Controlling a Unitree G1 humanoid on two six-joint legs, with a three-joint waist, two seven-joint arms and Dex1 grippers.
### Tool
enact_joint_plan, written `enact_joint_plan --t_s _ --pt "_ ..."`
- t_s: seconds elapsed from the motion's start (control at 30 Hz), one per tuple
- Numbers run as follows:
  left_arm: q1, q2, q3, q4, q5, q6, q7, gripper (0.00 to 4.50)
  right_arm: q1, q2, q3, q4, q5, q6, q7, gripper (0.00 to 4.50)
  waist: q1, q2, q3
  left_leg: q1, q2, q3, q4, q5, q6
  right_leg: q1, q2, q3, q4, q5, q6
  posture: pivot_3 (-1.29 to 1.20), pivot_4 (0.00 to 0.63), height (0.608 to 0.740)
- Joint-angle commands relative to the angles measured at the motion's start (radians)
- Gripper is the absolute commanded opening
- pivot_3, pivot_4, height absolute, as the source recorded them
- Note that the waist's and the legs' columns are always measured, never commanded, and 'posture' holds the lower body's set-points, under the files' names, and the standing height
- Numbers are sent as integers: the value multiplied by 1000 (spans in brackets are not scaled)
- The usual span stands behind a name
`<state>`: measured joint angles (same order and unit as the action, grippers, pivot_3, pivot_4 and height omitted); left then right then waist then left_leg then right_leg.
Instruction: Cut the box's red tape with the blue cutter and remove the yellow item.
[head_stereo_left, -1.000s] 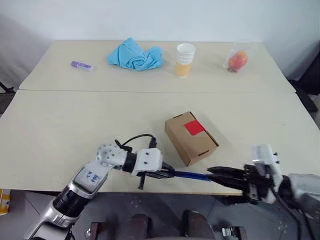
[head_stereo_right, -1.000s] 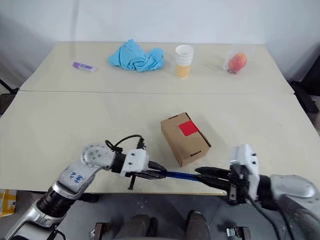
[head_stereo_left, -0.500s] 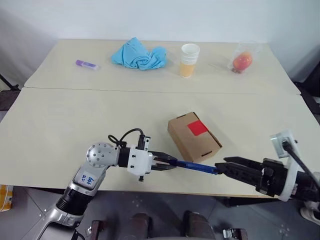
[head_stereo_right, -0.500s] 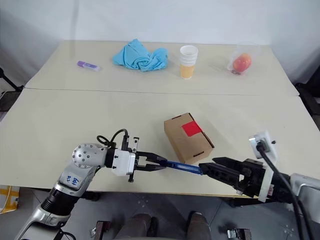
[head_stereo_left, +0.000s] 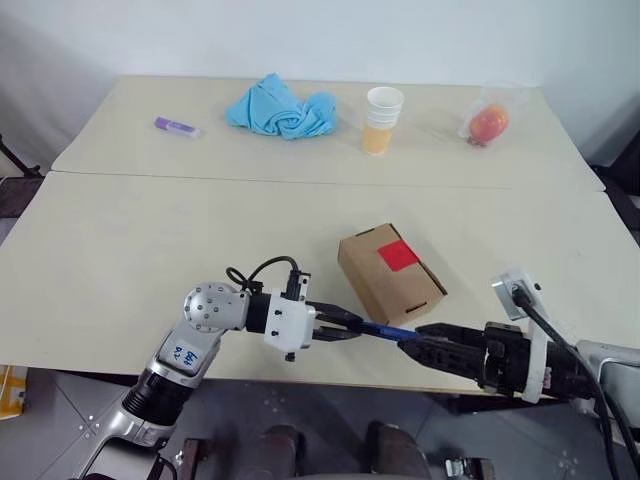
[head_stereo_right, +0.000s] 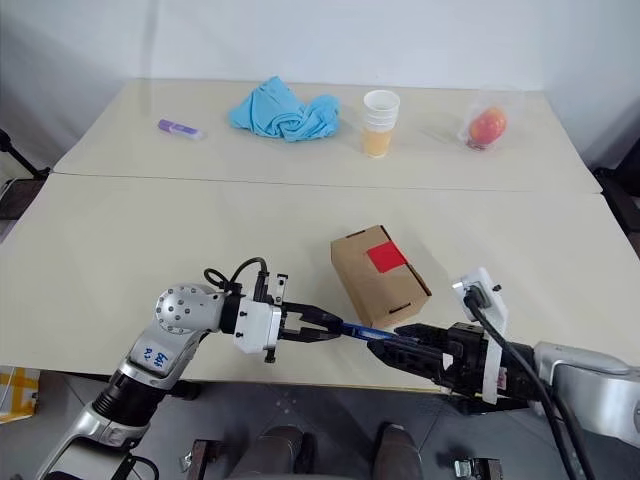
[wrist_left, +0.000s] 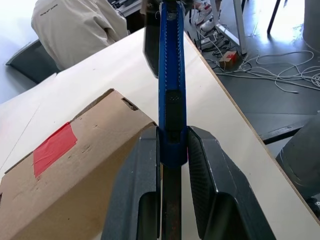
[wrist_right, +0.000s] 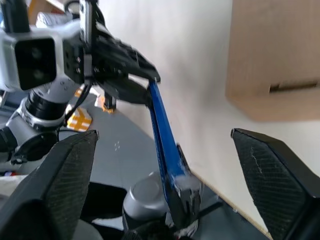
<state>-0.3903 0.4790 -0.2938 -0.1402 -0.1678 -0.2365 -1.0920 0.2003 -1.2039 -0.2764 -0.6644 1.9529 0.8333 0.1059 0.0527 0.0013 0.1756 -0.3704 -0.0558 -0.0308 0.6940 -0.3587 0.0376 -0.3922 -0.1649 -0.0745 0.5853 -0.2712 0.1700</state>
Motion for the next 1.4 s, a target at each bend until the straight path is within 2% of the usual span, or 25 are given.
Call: enact_joint_plan --t_s 0.03,0.13,0.67,0.77,0.9,0.93,1.4 --pt "1 -3 0 -29 -1 -12 14 421 -25 -5 3 -4 19 5 10 3255 -1 0 0 0 0 0 0 0 0 0 0 0 0 0 0 0 150 740" --pt "7 0 0 -34 -2 -11 15 421 -38 1 12 4 19 6 7 2280 0 0 0 0 0 0 0 0 0 0 0 0 0 0 0 0 150 740" --pt "3 0 -4 -36 5 -17 17 421 -99 30 68 54 19 22 5 2280 0 0 0 -1 0 -1 1 0 0 0 0 -1 0 0 0 0 150 740" --pt "5 0 -2 -38 6 -17 19 421 -108 41 76 60 19 25 4 1696 0 0 0 -1 0 -1 1 0 0 0 0 -1 0 0 0 0 150 740" --pt "0 -3 -1 -32 10 -20 23 421 -114 44 82 66 19 37 7 332 0 0 0 -1 0 -1 1 0 0 0 0 -1 0 0 0 0 150 740" --pt "-2 -3 -1 -31 11 -20 24 421 -115 45 82 66 19 40 10 143 0 0 0 -1 0 -1 1 0 0 0 0 -1 0 0 0 0 150 740" --pt "-23 -15 11 -11 16 -30 33 421 -125 18 77 88 19 97 70 164 0 0 0 -1 0 -1 1 0 0 0 0 -1 0 0 0 0 150 740"
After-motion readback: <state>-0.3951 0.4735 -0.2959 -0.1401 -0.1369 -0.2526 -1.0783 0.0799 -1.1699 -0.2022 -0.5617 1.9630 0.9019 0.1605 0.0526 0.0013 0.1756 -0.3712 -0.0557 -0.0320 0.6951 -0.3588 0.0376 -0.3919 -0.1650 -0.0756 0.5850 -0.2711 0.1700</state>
